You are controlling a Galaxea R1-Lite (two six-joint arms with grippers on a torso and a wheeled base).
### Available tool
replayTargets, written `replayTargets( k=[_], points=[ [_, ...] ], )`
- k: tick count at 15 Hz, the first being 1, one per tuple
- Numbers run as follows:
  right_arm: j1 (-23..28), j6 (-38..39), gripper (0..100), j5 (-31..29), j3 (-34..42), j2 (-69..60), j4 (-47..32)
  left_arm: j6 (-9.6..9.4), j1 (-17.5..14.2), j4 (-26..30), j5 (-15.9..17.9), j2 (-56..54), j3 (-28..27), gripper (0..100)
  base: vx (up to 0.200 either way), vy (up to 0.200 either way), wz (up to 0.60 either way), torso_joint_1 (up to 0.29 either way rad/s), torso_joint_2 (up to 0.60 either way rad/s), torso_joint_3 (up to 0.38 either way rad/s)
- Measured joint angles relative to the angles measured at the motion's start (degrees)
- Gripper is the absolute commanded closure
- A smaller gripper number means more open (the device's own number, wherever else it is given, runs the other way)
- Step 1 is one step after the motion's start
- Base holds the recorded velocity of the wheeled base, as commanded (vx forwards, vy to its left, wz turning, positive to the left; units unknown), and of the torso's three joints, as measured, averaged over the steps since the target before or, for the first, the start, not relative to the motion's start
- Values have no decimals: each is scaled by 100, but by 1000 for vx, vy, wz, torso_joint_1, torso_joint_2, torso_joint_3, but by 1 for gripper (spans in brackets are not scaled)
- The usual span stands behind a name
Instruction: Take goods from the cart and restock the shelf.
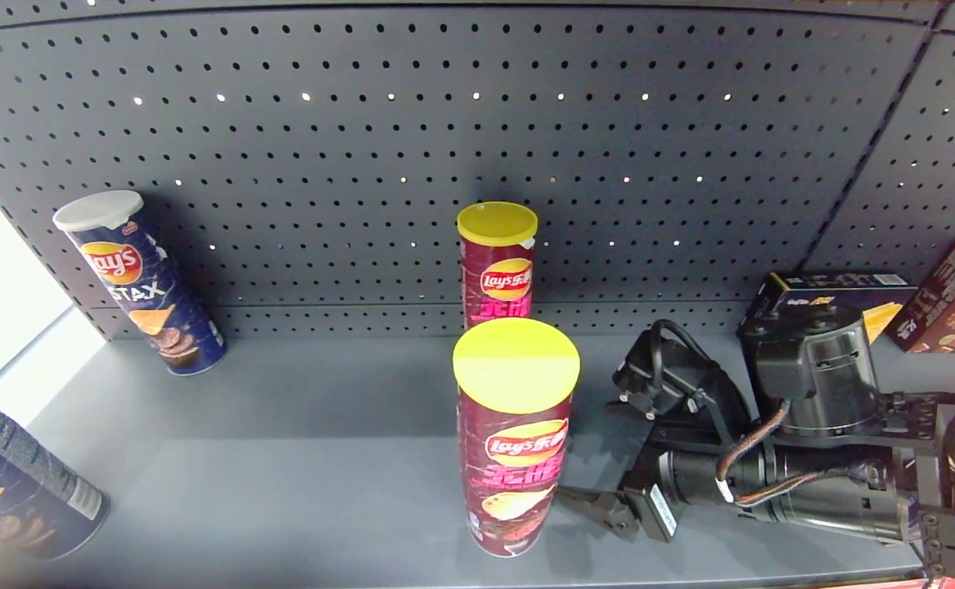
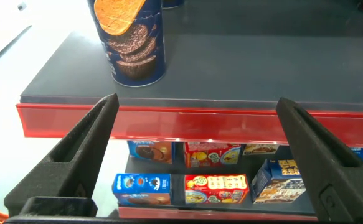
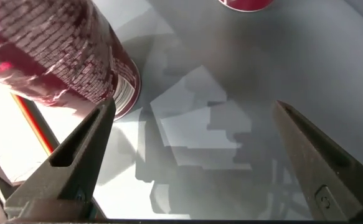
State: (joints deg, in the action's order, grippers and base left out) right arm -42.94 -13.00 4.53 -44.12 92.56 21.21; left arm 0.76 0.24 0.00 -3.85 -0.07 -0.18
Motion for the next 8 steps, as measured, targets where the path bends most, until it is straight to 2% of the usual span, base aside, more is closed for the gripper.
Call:
replayTargets(
  k=[8],
  points=[
    [-22, 0, 0, -2, -11, 16, 5, 0, 0, 0, 0, 0, 0, 0, 0, 0, 0, 0, 0, 0]
  ],
)
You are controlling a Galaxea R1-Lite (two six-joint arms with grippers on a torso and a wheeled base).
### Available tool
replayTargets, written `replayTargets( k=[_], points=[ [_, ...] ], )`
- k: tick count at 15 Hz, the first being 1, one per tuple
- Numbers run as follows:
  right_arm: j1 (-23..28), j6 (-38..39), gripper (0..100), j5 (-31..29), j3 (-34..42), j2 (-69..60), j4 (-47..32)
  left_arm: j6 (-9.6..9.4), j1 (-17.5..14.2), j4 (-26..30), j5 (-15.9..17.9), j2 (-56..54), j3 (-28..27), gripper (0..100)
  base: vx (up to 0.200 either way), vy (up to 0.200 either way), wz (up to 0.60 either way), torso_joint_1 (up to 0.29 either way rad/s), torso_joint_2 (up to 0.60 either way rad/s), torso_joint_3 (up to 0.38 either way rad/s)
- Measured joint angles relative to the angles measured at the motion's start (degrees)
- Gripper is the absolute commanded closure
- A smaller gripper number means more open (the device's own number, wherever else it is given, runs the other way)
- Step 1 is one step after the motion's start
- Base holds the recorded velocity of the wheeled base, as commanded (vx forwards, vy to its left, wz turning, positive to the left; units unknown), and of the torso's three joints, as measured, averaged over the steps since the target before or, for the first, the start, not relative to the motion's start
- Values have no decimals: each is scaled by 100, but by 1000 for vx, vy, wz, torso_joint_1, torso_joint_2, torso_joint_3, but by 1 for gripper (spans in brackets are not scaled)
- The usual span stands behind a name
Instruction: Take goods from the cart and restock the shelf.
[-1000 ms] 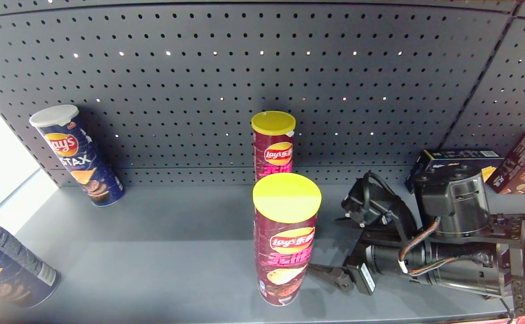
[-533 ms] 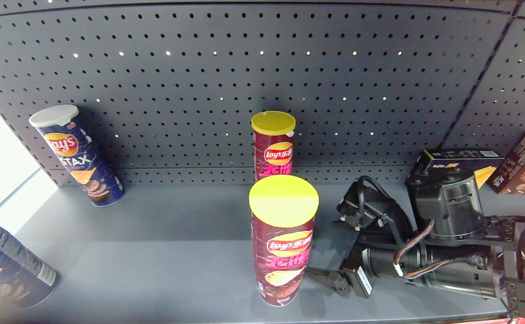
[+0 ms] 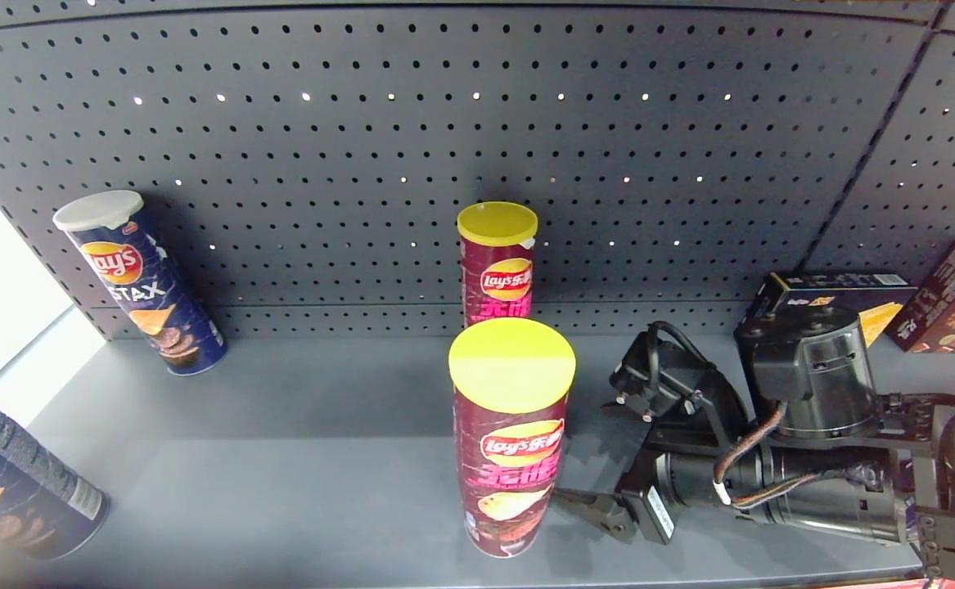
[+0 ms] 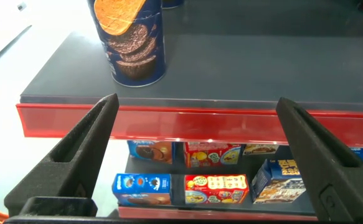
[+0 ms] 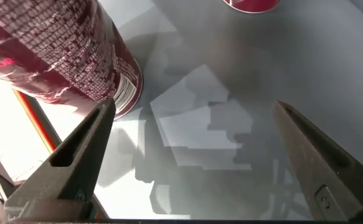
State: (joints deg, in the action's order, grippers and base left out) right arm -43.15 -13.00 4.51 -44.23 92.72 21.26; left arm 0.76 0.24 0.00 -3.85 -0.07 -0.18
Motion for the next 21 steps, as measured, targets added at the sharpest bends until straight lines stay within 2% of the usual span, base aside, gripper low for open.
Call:
replayTargets(
  k=[4, 11, 13, 16, 18, 21],
  points=[
    [396, 9, 0, -16, 2, -279, 116, 0, 2, 0, -6, 0, 0, 0, 0, 0, 0, 0, 0, 0],
    [2361, 39, 0, -6, 178, -1916, 255, -7, 2, 0, 6, 0, 0, 0, 0, 0, 0, 0, 0, 0],
    [2914, 57, 0, -6, 614, -2632, 235, -13, 2, 0, 6, 0, 0, 0, 0, 0, 0, 0, 0, 0],
    [3683, 172, 0, -50, 1805, -4050, 134, -16, 2, 0, 6, 0, 0, 0, 0, 0, 0, 0, 0, 0],
    [4066, 240, 0, -106, 2693, -5082, 16, -18, 2, 0, 6, 0, 0, 0, 0, 0, 0, 0, 0, 0],
    [4392, 284, 0, -150, 3640, -6511, -462, -16, 2, 0, 2, 0, 0, 0, 0, 0, 0, 0, 0, 0]
  ],
)
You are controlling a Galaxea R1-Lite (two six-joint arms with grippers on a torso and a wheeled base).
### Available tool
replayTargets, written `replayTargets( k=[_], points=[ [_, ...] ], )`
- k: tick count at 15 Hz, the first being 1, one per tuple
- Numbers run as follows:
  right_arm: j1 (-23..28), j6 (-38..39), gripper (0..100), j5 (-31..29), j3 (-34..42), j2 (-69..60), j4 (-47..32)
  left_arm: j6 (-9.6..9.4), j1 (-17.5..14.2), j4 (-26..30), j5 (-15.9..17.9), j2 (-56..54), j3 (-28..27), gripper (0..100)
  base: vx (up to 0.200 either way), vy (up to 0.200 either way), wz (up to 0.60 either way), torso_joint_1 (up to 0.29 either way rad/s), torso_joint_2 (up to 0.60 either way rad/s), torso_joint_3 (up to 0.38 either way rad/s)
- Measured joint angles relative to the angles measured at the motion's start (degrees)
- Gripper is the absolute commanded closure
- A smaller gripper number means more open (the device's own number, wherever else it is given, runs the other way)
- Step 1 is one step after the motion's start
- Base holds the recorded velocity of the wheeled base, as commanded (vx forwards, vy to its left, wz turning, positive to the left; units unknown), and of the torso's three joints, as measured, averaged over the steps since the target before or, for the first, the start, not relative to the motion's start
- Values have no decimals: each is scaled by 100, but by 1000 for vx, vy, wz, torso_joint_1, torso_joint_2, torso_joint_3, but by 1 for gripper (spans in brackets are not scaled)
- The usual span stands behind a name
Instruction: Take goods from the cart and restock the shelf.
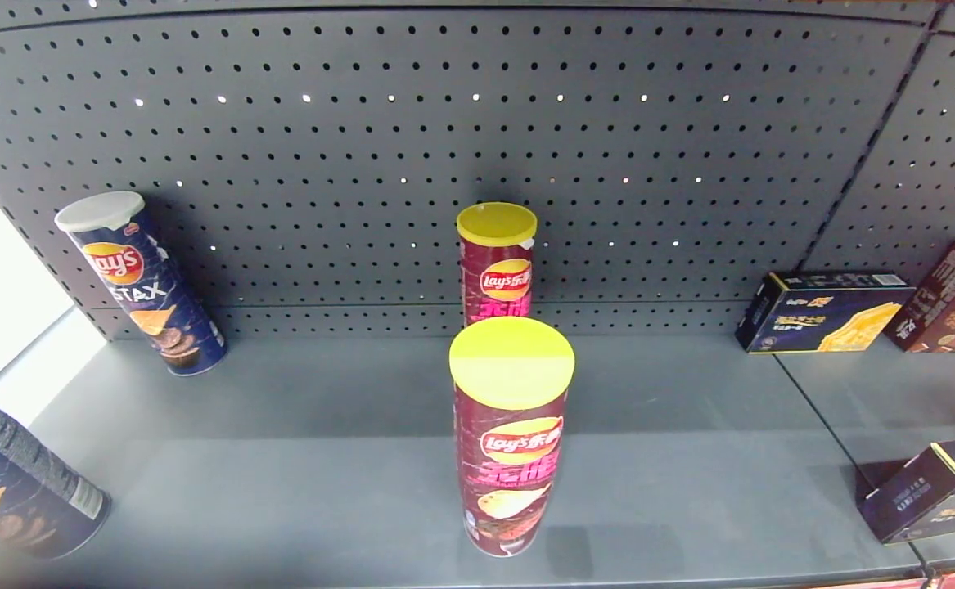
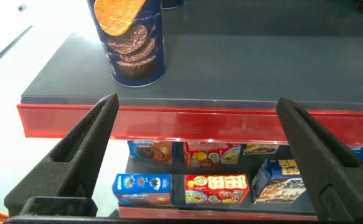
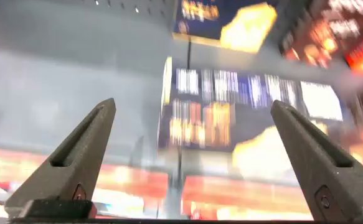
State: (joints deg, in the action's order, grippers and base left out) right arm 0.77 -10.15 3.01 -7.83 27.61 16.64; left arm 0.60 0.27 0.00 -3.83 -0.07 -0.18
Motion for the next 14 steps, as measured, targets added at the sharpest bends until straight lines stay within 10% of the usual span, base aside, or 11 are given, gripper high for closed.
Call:
replayTargets(
  k=[7, 14],
  points=[
    [300, 1326, 0, -777, 747, -2116, -1352, 2, 0, 0, 4, 0, 0, 0, 0, 0, 0, 0, 0, 0],
    [311, 964, 0, -380, 778, -2291, -1688, 24, -2, 0, -24, 0, 0, 0, 0, 0, 0, 0, 0, 0]
  ],
)
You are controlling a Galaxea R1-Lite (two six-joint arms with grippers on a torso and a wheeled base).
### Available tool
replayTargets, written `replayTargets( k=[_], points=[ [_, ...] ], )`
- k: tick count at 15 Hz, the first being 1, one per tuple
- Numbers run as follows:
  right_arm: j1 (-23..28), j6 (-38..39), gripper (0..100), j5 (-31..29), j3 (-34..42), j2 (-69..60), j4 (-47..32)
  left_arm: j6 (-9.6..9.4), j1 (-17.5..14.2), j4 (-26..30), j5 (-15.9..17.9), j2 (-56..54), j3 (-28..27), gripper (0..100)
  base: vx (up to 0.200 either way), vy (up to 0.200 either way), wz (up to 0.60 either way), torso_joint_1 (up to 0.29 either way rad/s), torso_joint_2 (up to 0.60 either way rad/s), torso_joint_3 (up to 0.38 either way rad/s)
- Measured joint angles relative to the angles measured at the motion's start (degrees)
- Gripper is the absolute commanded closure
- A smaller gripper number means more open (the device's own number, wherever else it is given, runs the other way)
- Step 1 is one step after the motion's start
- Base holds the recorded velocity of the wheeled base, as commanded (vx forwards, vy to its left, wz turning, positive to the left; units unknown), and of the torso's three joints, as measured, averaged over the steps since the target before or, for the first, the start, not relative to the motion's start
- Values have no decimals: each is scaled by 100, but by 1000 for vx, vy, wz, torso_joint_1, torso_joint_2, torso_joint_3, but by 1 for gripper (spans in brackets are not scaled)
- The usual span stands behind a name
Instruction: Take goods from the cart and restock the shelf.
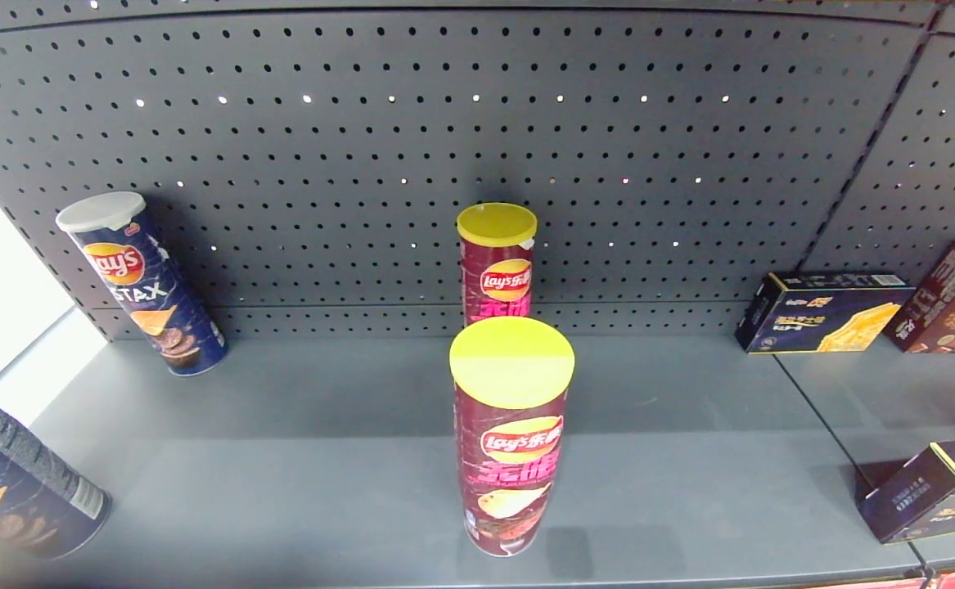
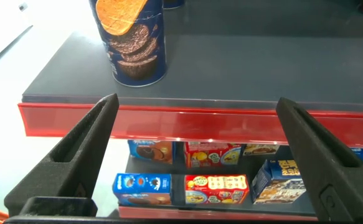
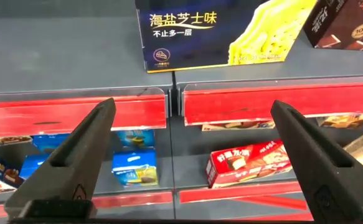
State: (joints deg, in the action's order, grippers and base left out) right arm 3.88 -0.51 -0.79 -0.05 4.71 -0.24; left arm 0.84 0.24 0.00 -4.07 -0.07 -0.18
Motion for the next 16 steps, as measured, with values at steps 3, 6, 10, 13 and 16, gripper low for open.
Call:
replayTargets(
  k=[3, 6, 10, 13, 16],
  points=[
    [0, 0, 0, 1, 0, -7, 0, -6, 0, 0, 20, 0, 0, 0, -67, 0, 0, 1, 1, 1],
    [0, -6, 0, 44, 0, -9, 0, -6, 2, -2, 22, 0, 0, 0, 0, 0, 0, 0, 0, 0],
    [-57, 2, 0, 52, 0, -7, -5, -9, -2, 2, 22, 0, 0, 0, 0, 0, 300, 6, 2, 2],
    [-113, 5, 0, 57, 5, -9, 2, -9, 9, 10, 20, 0, 0, 0, 0, 0, 0, 0, 0, 0],
    [-129, 2, 0, 55, 5, -9, -2, -13, 5, 2, 22, 0, 0, 0, 0, 0, 0, 0, 0, 0]
  ],
)
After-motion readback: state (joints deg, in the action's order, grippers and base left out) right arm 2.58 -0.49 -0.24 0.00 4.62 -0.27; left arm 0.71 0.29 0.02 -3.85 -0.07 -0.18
